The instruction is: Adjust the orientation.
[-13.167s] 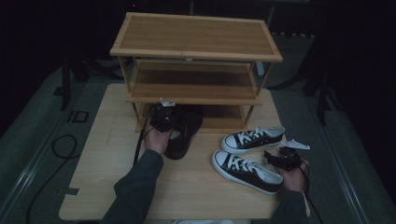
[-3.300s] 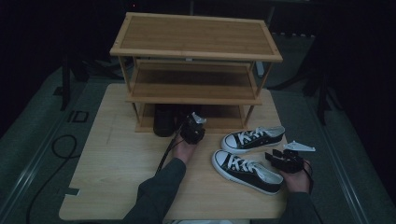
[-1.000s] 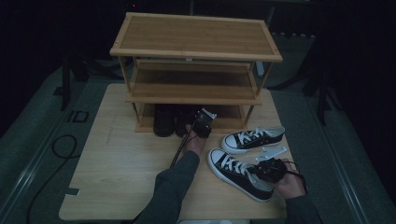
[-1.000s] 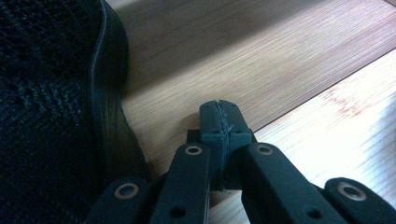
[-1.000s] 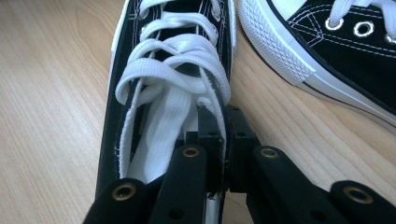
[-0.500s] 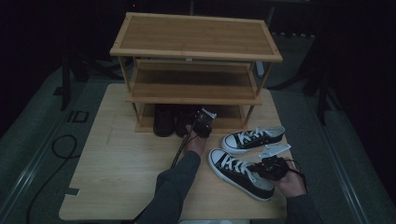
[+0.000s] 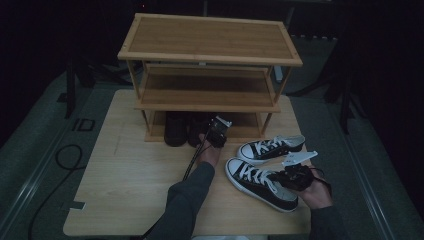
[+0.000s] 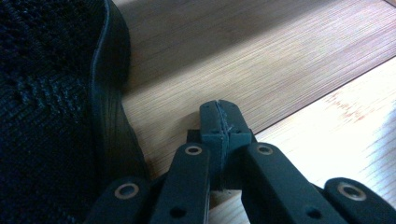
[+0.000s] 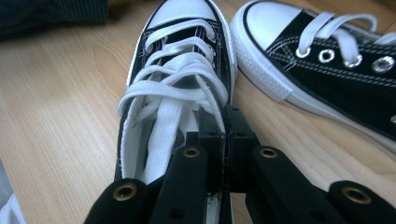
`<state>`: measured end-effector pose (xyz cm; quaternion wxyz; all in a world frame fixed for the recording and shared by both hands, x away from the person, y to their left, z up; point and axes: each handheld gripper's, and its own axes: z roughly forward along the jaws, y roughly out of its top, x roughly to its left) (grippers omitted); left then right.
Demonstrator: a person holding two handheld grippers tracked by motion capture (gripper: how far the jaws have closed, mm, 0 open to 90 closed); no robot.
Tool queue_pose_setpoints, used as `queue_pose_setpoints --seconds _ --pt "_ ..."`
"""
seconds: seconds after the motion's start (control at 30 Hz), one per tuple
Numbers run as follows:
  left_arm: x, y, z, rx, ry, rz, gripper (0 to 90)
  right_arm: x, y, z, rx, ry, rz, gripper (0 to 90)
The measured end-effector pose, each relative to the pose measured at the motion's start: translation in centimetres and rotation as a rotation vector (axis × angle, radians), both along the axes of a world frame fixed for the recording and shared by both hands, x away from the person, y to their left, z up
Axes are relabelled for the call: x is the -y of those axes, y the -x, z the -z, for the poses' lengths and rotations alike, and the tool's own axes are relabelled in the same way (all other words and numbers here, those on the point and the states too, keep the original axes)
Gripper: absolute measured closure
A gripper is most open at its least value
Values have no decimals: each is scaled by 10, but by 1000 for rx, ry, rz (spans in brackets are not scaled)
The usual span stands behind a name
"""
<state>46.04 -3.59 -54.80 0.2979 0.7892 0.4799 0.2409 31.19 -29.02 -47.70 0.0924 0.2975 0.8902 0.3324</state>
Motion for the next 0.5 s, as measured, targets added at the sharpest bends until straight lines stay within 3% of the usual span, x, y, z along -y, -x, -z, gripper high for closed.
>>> queue_pose_setpoints --seconds 0.5 --pt "0 0 0 -3 7 0 900 11 -1 -25 11 -35 -6 880"
